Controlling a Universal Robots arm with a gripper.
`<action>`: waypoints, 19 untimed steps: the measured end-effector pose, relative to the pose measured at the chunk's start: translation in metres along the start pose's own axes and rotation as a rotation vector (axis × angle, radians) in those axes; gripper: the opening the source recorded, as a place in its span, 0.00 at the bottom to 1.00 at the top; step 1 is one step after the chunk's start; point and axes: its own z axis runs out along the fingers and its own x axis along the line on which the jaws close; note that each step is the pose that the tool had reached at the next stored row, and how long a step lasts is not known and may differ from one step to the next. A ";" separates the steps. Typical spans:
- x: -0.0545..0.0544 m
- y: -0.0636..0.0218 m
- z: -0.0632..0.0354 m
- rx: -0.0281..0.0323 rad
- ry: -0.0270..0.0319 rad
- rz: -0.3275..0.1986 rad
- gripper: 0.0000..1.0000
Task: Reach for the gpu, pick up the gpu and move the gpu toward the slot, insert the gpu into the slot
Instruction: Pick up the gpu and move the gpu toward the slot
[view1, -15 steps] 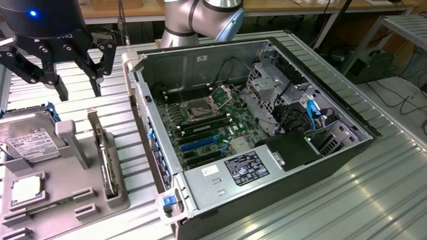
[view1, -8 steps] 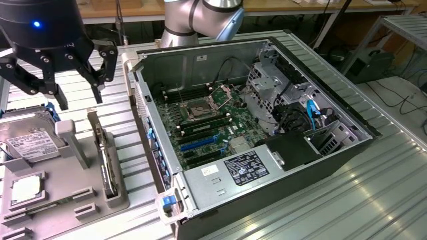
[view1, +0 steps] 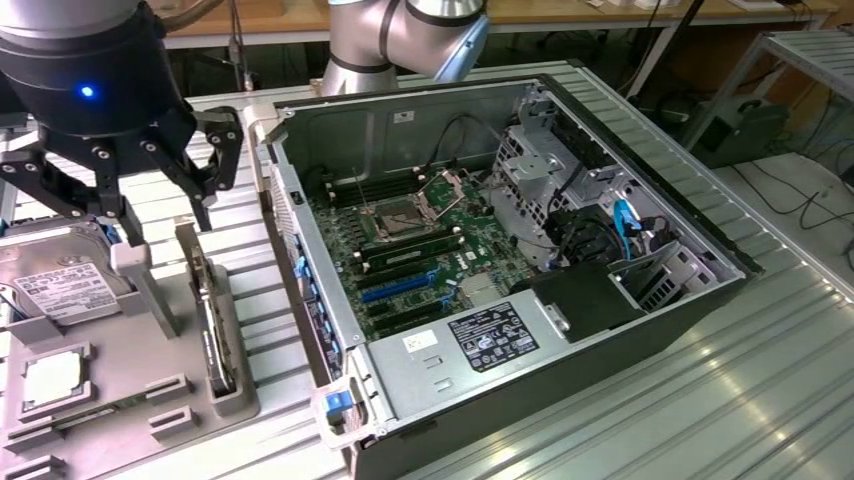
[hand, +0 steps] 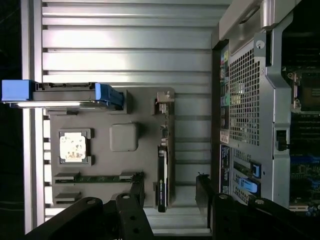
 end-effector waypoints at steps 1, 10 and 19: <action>0.000 -0.0008 0.0018 0.0000 0.0000 0.000 0.54; 0.001 -0.0042 0.0176 0.0007 0.0001 0.000 0.54; 0.002 -0.0050 0.0339 -0.0003 0.0026 -0.042 0.54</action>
